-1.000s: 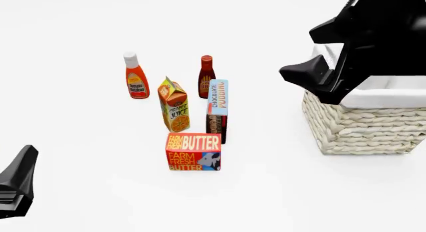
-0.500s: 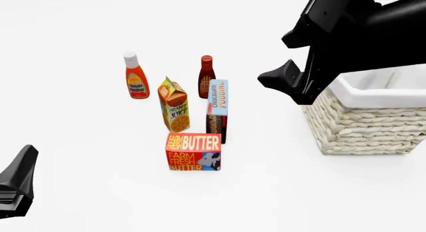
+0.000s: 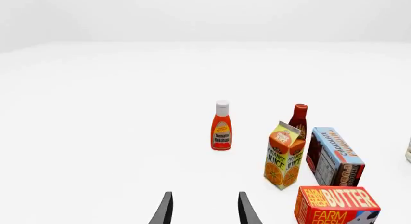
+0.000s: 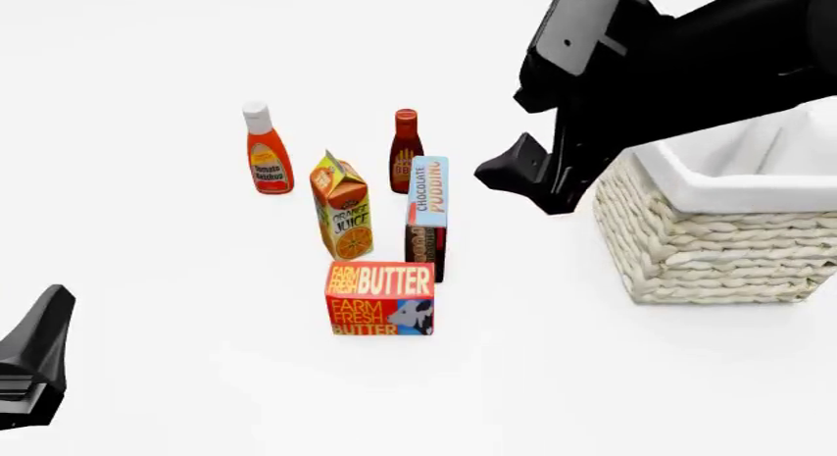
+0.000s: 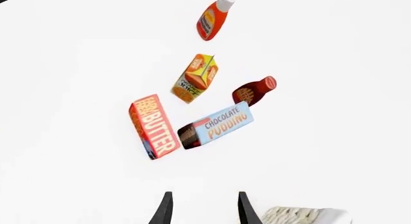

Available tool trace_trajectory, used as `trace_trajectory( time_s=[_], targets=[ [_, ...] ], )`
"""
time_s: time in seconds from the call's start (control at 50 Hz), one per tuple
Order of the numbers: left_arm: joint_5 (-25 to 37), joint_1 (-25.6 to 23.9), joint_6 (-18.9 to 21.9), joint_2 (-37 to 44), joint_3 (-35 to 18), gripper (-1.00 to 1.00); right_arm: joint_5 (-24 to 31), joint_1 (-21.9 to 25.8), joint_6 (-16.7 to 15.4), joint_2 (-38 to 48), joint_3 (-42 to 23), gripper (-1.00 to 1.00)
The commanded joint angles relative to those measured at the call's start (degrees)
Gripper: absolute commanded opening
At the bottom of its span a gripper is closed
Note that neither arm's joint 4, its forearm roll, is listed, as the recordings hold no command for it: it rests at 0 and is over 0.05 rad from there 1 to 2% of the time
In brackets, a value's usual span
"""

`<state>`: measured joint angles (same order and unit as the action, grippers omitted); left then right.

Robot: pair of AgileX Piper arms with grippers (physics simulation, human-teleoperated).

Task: Pick the butter and place it in the basket.

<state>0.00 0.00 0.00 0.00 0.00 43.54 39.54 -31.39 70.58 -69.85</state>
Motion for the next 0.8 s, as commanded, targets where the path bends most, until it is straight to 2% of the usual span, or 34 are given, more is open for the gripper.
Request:
trace_trajectory(
  time_s=[0.02, 0.36, 0.4, 0.8],
  targets=[
    [0.0, 0.0, 0.0, 0.0, 0.0, 1.00, 1.4, 1.5, 0.2, 3.3, -1.9, 1.00],
    [0.0, 0.0, 0.0, 0.0, 0.0, 1.00, 2.4, 3.6, 1.6, 7.2, -3.2, 1.00],
    [0.0, 0.0, 0.0, 0.0, 0.0, 1.00, 3.1, 4.5, 3.0, 8.4, -4.1, 1.00],
    [0.0, 0.0, 0.0, 0.0, 0.0, 1.00, 3.2, 5.6, 2.7, 13.6, -5.6, 1.00]
  ],
)
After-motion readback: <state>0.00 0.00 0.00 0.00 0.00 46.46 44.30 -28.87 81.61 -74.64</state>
